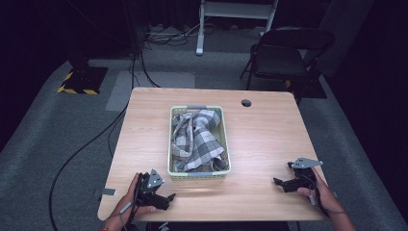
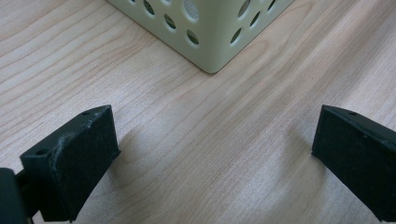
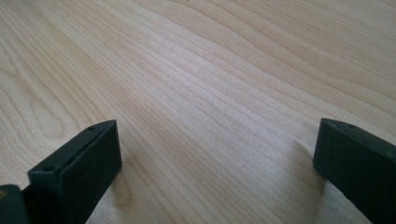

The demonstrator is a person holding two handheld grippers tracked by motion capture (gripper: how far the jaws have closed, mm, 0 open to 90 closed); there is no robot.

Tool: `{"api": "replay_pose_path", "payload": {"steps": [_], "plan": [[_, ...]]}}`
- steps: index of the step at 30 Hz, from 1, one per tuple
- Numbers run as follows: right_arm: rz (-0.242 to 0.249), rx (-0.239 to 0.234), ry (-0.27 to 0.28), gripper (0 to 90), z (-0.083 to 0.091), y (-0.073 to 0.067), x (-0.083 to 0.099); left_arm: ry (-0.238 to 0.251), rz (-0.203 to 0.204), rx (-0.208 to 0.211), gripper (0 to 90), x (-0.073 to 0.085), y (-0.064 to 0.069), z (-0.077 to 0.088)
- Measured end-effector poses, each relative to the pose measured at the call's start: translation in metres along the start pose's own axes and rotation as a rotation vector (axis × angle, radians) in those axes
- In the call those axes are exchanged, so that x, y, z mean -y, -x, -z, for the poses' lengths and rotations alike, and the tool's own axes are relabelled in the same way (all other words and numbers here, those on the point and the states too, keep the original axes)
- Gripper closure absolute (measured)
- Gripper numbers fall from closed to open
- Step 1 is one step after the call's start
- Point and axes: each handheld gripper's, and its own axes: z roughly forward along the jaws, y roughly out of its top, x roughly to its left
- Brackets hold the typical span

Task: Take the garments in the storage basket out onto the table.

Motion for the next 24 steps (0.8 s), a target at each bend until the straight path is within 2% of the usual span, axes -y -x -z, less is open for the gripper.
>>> {"api": "replay_pose_path", "payload": {"steps": [24], "plan": [[0.006, -0.004, -0.003, 0.1, 0.0004, 0.0004, 0.0003, -0.001, 0.006, -0.001, 0.0, 0.0003, 0.0003, 0.0003]]}}
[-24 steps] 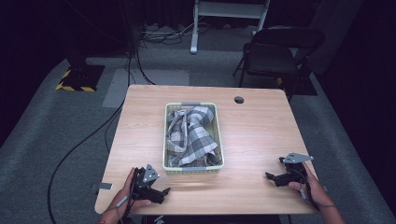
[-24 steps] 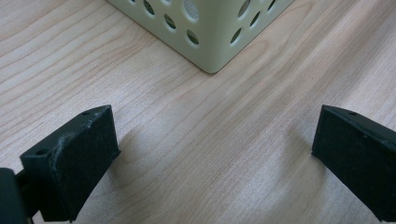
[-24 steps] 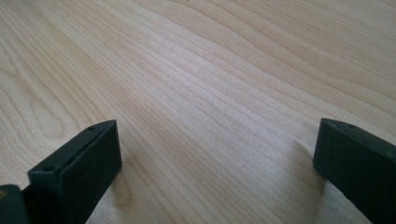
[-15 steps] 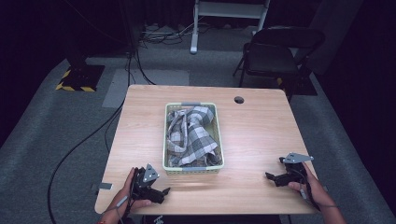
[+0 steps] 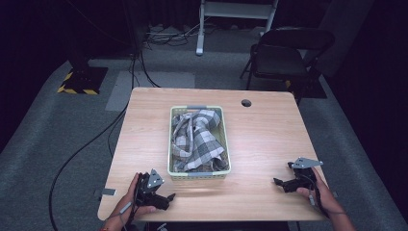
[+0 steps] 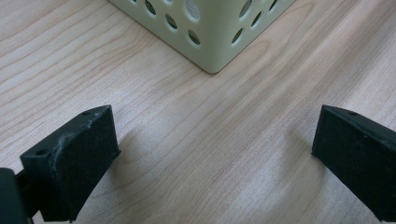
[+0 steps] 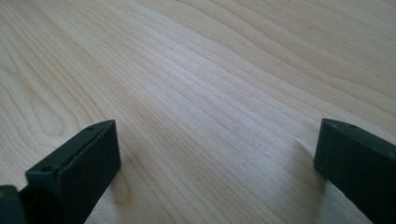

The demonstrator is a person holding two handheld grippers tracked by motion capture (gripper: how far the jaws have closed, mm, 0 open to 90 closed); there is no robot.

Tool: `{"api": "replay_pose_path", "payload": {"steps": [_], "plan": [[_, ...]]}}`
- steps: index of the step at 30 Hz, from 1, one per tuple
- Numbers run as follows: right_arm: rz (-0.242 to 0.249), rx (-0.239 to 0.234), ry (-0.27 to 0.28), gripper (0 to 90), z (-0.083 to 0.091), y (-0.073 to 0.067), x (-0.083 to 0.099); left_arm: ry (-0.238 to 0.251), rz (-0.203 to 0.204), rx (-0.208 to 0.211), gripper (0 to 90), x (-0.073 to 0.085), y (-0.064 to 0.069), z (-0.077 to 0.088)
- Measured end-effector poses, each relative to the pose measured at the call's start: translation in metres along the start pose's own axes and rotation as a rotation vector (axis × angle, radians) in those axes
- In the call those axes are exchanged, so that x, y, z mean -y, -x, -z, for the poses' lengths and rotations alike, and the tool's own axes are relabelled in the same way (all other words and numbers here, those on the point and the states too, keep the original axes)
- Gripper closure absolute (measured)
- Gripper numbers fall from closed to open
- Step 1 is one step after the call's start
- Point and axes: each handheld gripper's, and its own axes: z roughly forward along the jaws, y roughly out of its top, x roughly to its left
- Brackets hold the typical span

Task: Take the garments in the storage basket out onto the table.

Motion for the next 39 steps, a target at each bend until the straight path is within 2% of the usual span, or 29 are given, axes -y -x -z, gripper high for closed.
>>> {"api": "replay_pose_path", "payload": {"steps": [5, 10, 14, 24, 39], "plan": [[0.008, -0.004, -0.006, 0.1, 0.000, 0.000, -0.001, 0.000, 0.000, 0.000, 0.0, 0.000, 0.000, 0.000], [0.001, 0.009, -0.022, 0.2, 0.000, -0.001, -0.003, 0.000, 0.000, 0.000, 0.0, 0.000, 0.000, 0.000], [0.017, 0.020, -0.032, 2.1, 0.000, -0.005, -0.007, 0.001, -0.001, 0.001, 0.0, 0.000, 0.000, 0.000], [0.033, -0.005, -0.029, 2.3, 0.001, -0.013, -0.015, 0.000, 0.000, 0.000, 0.0, 0.000, 0.000, 0.000], [0.093, -0.035, -0.022, 2.4, 0.002, -0.032, -0.037, 0.001, -0.001, 0.001, 0.0, 0.000, 0.000, 0.000]]}}
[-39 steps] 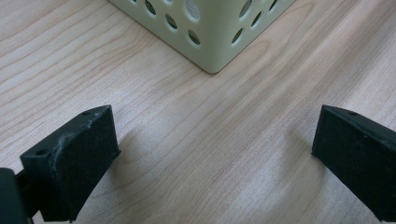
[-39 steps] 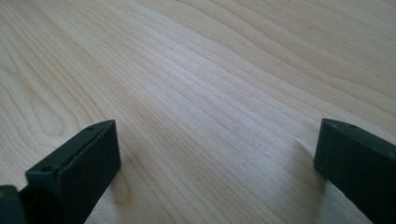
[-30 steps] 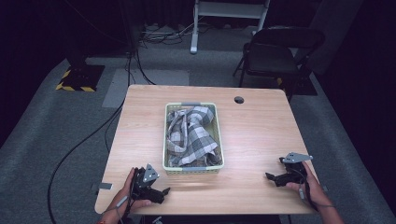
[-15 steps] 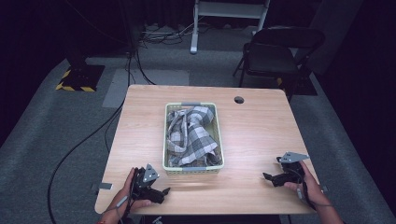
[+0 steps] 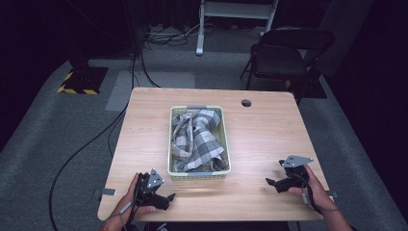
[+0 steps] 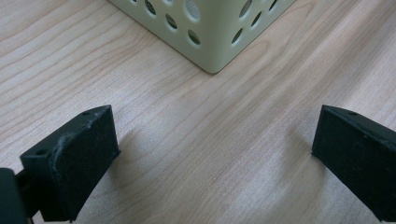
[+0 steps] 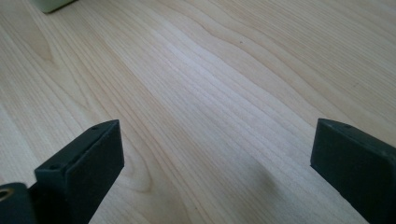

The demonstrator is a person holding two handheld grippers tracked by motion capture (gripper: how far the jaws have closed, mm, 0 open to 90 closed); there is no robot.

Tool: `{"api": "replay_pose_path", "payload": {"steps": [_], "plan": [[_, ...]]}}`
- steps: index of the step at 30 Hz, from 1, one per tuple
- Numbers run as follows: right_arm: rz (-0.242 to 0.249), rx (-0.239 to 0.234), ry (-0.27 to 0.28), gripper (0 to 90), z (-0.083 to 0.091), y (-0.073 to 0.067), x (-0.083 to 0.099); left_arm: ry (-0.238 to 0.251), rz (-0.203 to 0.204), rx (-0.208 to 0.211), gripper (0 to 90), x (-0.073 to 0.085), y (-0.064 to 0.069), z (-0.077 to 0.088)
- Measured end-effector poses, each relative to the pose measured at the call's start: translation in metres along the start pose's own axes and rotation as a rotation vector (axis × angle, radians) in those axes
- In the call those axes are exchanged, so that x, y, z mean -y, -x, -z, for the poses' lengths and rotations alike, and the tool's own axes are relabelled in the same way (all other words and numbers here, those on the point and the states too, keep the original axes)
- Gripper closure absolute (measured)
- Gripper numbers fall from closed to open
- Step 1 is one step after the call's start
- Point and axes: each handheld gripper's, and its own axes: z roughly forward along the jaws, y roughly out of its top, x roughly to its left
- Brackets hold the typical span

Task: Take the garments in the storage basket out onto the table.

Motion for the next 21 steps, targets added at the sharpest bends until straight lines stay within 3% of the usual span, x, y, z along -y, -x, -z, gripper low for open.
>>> {"api": "replay_pose_path", "payload": {"steps": [21], "plan": [[0.050, -0.046, 0.027, 2.6, 0.000, -0.016, -0.034, -0.001, 0.002, 0.000, 0.0, 0.000, 0.000, 0.000]]}}
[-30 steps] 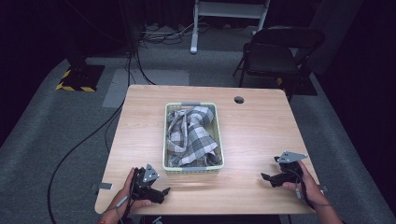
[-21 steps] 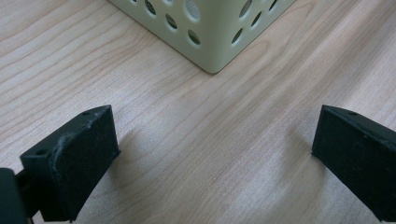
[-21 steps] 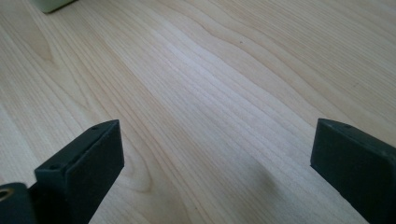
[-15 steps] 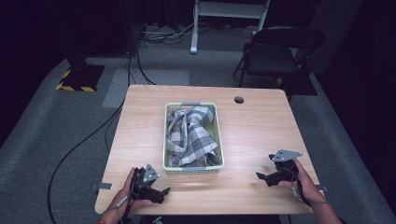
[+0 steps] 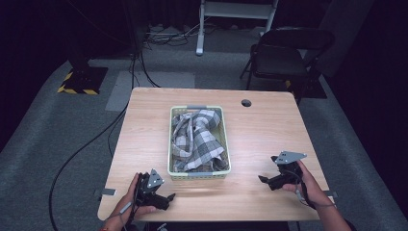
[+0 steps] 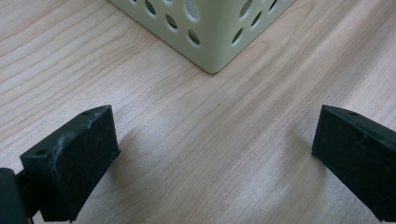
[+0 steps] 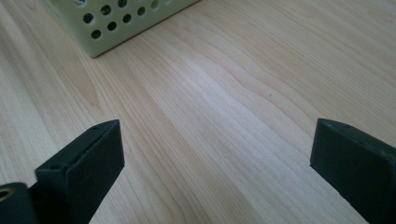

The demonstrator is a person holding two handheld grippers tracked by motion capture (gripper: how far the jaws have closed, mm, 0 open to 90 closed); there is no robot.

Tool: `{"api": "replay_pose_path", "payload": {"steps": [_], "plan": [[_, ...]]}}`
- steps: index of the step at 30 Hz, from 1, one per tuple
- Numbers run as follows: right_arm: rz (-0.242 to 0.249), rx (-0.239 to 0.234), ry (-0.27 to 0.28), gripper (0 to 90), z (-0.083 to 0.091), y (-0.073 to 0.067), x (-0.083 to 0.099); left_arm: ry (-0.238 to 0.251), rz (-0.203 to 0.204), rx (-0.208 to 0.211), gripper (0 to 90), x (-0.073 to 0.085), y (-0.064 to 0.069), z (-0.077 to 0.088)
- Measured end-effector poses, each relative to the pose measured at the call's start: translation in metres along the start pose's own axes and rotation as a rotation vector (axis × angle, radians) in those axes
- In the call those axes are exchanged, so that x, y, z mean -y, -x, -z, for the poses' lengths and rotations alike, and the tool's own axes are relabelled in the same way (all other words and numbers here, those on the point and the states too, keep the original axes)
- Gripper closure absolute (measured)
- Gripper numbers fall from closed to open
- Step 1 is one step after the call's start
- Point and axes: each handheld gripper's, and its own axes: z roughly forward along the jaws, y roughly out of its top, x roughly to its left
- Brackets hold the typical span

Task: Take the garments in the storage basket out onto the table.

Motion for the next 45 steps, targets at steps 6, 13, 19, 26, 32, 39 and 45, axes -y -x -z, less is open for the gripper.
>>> {"api": "replay_pose_path", "payload": {"steps": [6, 13, 19, 26, 32, 39, 45], "plan": [[0.014, -0.012, 0.008, 2.6, 0.000, -0.003, -0.012, 0.001, -0.003, 0.000, 0.0, 0.000, 0.000, 0.000], [0.047, -0.031, 0.004, 2.6, -0.004, -0.011, -0.027, 0.000, 0.000, -0.001, 0.0, 0.000, 0.000, 0.000], [0.068, -0.039, 0.003, 2.7, -0.008, -0.015, -0.039, 0.000, 0.000, -0.001, 0.0, 0.000, 0.000, 0.000], [0.085, -0.054, 0.015, 2.7, -0.009, -0.019, -0.054, 0.000, 0.000, -0.001, 0.0, 0.000, 0.000, 0.000], [0.097, -0.061, 0.024, 2.7, -0.010, -0.021, -0.067, 0.001, -0.001, 0.000, 0.0, 0.000, 0.000, 0.000], [0.101, -0.076, 0.029, 2.7, -0.016, -0.024, -0.081, 0.001, -0.003, -0.001, 0.0, 0.000, 0.000, 0.000], [0.107, -0.092, 0.035, 2.7, -0.021, -0.026, -0.093, 0.001, -0.003, 0.000, 0.0, 0.000, 0.000, 0.000]]}}
